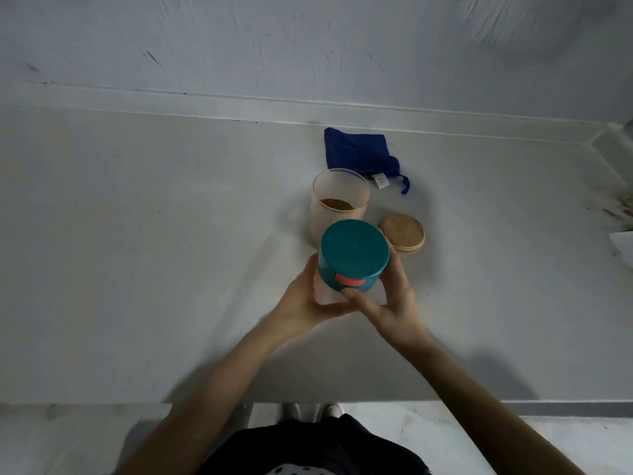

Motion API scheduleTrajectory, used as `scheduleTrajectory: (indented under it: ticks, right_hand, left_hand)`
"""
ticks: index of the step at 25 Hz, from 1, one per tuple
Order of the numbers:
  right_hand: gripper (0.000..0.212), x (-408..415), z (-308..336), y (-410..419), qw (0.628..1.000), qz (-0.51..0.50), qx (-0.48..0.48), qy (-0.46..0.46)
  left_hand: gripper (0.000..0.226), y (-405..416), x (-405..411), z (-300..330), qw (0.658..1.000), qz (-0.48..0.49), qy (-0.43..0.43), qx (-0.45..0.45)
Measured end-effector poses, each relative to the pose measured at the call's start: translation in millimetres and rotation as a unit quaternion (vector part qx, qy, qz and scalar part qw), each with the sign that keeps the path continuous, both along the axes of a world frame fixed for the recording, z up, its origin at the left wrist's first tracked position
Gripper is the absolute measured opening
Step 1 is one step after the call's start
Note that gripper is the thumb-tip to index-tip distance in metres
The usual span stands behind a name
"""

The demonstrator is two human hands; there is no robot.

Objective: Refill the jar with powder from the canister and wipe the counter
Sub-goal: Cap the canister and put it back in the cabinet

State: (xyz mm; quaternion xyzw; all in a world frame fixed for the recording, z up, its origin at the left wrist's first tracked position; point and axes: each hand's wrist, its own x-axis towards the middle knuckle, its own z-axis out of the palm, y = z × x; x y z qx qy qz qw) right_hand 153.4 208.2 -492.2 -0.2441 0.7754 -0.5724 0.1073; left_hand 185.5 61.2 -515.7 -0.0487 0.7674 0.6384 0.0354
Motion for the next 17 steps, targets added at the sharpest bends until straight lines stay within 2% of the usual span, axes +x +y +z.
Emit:
scheduleTrajectory:
  ticks: [4, 9, 11, 13, 15, 17]
  right_hand:
    - [0.087, 5.7, 5.9, 3.0, 0.999, 0.007, -0.025, -0.025]
    - [0.108, 15.5, 37.3, 25.0, 0.993, 0.062, -0.073, -0.070]
    - [0.098, 23.8, 51.6, 34.7, 0.991, 0.090, -0.084, -0.045]
    - [0.075, 35.8, 57.2, 43.7, 0.992, 0.073, -0.104, -0.007]
    - [0.053, 52.1, 56.2, 53.4, 0.991, 0.060, -0.122, 0.016]
    - [0.043, 70.2, 51.0, 65.7, 0.989, 0.062, -0.135, 0.001]
  left_hand:
    - [0.078, 2.8, 1.2, 0.8, 0.999, -0.010, -0.004, -0.033]
    - [0.075, 16.0, 32.5, 21.3, 0.996, -0.076, -0.009, -0.035]
    - [0.066, 32.6, 47.0, 31.0, 0.996, -0.084, 0.002, -0.001]
    - [0.061, 53.1, 61.4, 36.6, 0.998, -0.053, 0.008, 0.014]
    - [0.060, 74.5, 77.2, 37.2, 1.000, -0.018, 0.019, -0.009]
    - [0.053, 95.7, 97.7, 35.9, 0.999, 0.024, 0.019, -0.030]
